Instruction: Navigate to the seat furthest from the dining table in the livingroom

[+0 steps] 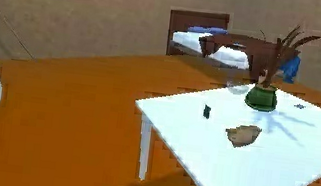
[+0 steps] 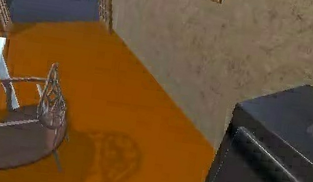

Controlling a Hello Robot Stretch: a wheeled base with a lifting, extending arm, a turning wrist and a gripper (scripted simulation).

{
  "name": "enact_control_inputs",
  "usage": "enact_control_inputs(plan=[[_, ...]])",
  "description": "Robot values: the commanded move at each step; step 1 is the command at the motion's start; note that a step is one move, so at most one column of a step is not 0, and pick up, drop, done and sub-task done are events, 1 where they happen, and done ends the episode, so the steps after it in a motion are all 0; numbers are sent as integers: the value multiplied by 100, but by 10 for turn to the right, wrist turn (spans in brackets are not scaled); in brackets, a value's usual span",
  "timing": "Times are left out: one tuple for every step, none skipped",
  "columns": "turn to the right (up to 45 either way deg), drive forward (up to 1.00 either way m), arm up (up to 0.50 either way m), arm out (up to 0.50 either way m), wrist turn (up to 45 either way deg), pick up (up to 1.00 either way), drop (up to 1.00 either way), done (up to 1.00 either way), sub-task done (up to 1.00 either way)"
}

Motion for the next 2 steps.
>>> enact_control_inputs(plan=[[-390, 0, 0, 0, 0, 0, 0, 0, 0], [0, 100, 0, 0, 0, 0, 0, 0, 0]])
